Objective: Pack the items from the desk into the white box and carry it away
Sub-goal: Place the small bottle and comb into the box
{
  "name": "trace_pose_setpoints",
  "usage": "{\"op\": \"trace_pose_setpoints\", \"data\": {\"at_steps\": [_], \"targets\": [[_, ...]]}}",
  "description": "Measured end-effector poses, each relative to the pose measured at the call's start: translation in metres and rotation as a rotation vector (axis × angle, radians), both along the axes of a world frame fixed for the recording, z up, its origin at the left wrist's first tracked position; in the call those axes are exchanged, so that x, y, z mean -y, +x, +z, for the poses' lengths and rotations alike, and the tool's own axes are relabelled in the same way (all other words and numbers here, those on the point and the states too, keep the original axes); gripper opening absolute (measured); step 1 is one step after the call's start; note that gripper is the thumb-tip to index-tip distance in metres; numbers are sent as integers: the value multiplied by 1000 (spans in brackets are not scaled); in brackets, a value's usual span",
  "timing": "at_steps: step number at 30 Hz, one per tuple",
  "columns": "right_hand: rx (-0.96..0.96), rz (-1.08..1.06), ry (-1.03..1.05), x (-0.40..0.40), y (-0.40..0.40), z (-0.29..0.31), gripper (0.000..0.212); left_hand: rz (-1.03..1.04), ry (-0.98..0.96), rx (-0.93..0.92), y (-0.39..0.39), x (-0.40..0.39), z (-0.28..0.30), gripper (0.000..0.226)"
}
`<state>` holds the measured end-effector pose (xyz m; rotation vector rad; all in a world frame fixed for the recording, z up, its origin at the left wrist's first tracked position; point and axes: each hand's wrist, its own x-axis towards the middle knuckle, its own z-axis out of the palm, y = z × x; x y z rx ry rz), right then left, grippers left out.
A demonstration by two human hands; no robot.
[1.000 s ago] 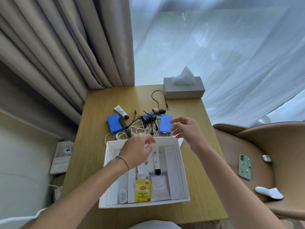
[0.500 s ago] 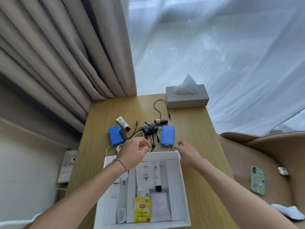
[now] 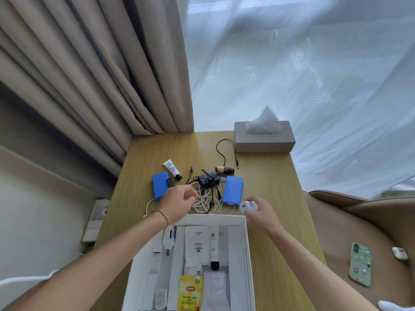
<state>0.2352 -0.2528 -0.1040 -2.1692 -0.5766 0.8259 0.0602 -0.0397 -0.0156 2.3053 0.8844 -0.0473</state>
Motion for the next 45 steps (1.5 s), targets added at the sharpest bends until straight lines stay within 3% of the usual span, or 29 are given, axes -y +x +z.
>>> {"op": "trace_pose_setpoints", "data": {"at_steps": [4,10,15,20,24,33,38,41,45], "targets": [[-448,-258,208,-9,9,25,20,32,4,-77,9,-15,-10,17],[-747,-536,404,-21,15,37,34,-14,73,-121,50,-25,-23,19],[-773,-645,403,-27,21,37,50,-143,203,-106,121,-10,-34,23],[-770,-600,330,-28,23,42,36,-172,298,-150,171,-13,-51,22],[-859,-577,394,-23,28,45,21,-206,349,-245,195,-24,-73,27],[-900,-460,383,-19,21,46,33,-368,443,-394,218,-35,-99,31],[-871,-418,384,-20,14,54,38,-378,433,-296,217,-38,-96,30],[-844,-389,414,-25,7,63,44,-335,340,-161,207,-36,-86,26],[-800,-354,455,-36,-8,76,36,-276,223,10,184,-41,-57,26]]}}
